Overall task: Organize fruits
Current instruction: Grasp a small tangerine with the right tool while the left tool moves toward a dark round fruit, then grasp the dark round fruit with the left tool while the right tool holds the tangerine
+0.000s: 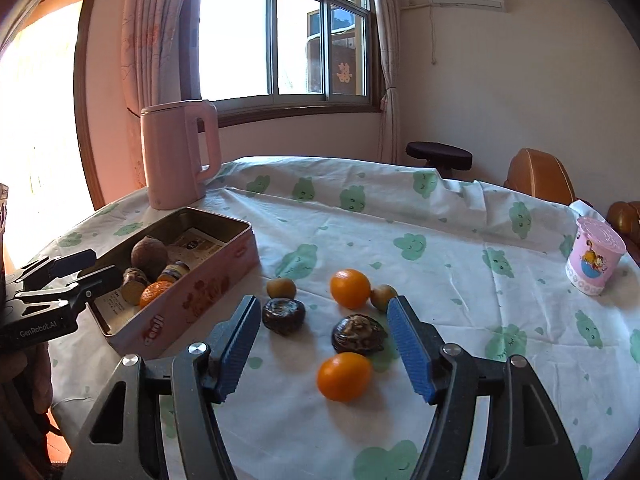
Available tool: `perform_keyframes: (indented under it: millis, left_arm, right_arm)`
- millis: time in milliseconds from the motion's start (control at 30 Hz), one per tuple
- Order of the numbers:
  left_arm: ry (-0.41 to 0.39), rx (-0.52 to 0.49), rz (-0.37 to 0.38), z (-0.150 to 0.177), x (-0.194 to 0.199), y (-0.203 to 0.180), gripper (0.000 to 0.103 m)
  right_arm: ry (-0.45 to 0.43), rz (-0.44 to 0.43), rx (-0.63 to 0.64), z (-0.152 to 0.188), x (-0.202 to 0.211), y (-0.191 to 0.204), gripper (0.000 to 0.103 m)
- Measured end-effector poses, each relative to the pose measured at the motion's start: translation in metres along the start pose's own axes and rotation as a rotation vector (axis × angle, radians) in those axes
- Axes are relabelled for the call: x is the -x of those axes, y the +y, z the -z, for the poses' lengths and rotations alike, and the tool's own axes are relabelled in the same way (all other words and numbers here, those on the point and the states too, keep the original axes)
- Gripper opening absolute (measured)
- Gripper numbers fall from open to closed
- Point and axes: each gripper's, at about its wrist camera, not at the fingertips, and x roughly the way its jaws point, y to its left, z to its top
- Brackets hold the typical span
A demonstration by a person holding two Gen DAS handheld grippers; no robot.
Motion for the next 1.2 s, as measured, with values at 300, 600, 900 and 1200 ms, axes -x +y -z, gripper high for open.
perform_keyframes:
  millis: [300,600,900,1200]
  left_arm:
    - [0.008,-0.086,0.055,-0.003,-0.002,-0.048,0.078]
    - [0.045,-0.102,0.093,-0.006,-0.016,-0.063,0.078]
    - [0.070,-0.146,0.123,-0.016,-0.027,-0.087,0.078]
    - [0.176,-0.177,0.120,-0.022,-0.072,-0.115,0.070]
  right_arm:
    - [0.096,-0.038,-0.017,0.010,-0.010,-0.007,0.067]
    - [0.240,-0.091,-0.011,0.013,-0.037,-0.006,0.048]
    - [0.191,-0.061,-0.029,0.008,-0.030,-0.013,0.037]
    - [0.077,0.108,-0.079,-0.007,-0.022,-0.043,0.037]
